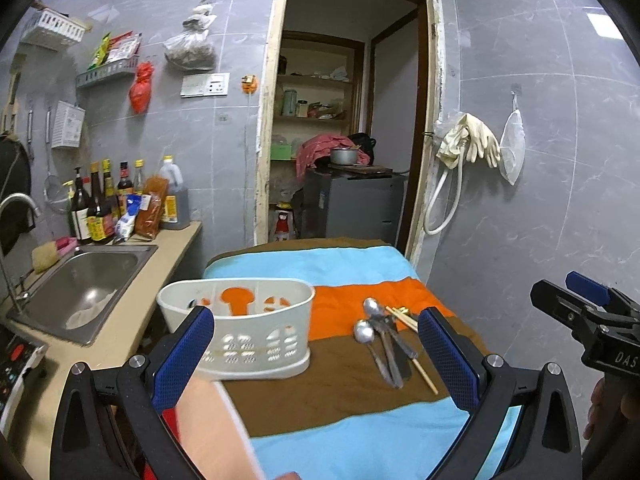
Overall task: Organize utensils
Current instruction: 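Lower the right gripper over the utensil pile toward the gold spoon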
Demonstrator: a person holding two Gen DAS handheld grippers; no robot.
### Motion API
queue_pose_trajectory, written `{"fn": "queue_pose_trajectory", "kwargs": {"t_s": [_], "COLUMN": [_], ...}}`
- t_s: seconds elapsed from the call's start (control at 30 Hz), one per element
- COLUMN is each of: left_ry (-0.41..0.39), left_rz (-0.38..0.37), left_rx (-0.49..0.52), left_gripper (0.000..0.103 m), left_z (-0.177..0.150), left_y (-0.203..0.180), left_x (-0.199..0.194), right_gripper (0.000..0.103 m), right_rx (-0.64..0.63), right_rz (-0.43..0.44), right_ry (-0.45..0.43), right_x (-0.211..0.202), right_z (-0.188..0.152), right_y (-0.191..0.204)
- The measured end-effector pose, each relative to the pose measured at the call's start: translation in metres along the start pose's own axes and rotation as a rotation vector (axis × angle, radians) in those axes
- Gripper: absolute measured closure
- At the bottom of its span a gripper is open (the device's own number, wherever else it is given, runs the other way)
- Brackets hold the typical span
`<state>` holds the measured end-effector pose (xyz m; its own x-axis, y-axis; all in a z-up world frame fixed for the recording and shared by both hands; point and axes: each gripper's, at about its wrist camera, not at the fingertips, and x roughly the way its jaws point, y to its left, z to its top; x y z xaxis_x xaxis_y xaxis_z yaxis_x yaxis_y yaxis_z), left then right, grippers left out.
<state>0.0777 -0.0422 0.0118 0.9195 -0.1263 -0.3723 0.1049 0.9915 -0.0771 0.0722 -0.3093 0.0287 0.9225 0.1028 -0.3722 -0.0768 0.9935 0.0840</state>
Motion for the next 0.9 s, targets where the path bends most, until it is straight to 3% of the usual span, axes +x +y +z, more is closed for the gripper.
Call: {"fn": "queue_pose_trajectory", "kwargs": {"t_s": [0.27,0.43,0.67,0.9], "left_ry": [-0.008,0.049,0.15,0.235], "left_rz": [0.013,-0.001,-0.008,-0.009], "left_rx": [-0.002,-0.001,0.01,-0.025], "left_gripper": [0.001,0.001,0.001,0.001], "left_z": [0.012,0.014,0.004,-0.008], "left_y": [-0.03,-0.047,-0.068,-0.081], "left_x": [0.045,0.079,0.123,0.17], "right_gripper": [0.001,0.001,0.001,0.001], "right_rx": [0.018,0.031,0.024,0.02], "right_rz": [-0.006,0.023,0.033,0.068], "right_ry": [-0.006,0.008,0.104,0.222], "right_x": [0.051,0.09,0.159,0.221], "right_z": [0.02,0.027,0.025,0.007], "right_y": [-0.04,-0.07,-0.11,-0.126]}}
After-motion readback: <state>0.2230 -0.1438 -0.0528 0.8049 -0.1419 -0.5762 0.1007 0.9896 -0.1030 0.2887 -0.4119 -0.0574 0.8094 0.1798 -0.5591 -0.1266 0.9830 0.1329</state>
